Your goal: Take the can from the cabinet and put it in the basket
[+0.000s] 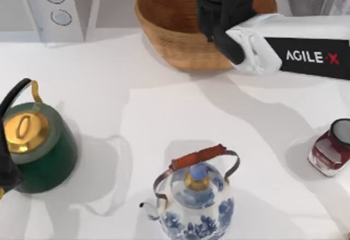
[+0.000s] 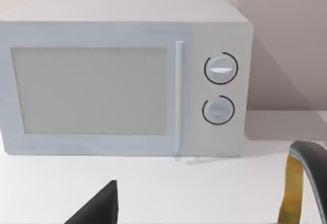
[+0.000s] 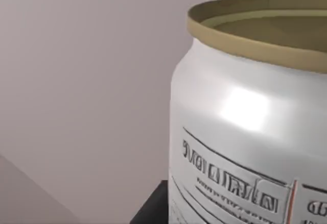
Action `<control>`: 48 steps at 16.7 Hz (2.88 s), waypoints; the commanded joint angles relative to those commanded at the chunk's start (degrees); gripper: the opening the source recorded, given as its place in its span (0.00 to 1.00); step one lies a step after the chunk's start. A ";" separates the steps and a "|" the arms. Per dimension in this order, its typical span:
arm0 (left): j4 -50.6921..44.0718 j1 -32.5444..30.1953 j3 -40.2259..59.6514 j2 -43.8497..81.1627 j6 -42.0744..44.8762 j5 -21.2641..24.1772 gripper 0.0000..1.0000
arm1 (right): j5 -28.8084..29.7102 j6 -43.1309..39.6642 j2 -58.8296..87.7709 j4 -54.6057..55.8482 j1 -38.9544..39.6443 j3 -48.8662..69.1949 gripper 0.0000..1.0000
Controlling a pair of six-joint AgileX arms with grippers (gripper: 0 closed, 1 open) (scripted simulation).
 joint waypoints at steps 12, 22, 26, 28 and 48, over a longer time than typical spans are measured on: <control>0.00 0.00 0.00 0.00 0.00 0.00 1.00 | 0.00 0.00 0.00 0.00 0.00 0.00 0.98; 0.00 0.00 0.00 0.00 0.00 0.00 1.00 | 0.00 0.00 0.00 0.00 0.00 0.00 1.00; 0.00 0.00 0.00 0.00 0.00 0.00 1.00 | 0.00 0.00 0.00 0.00 0.00 0.00 1.00; 0.00 0.00 0.00 0.00 0.00 0.00 1.00 | 0.00 0.00 0.00 0.00 0.00 0.00 1.00; 0.00 0.00 0.00 0.00 0.00 0.00 1.00 | -1.62 -0.07 -5.75 -1.93 -1.84 -4.46 1.00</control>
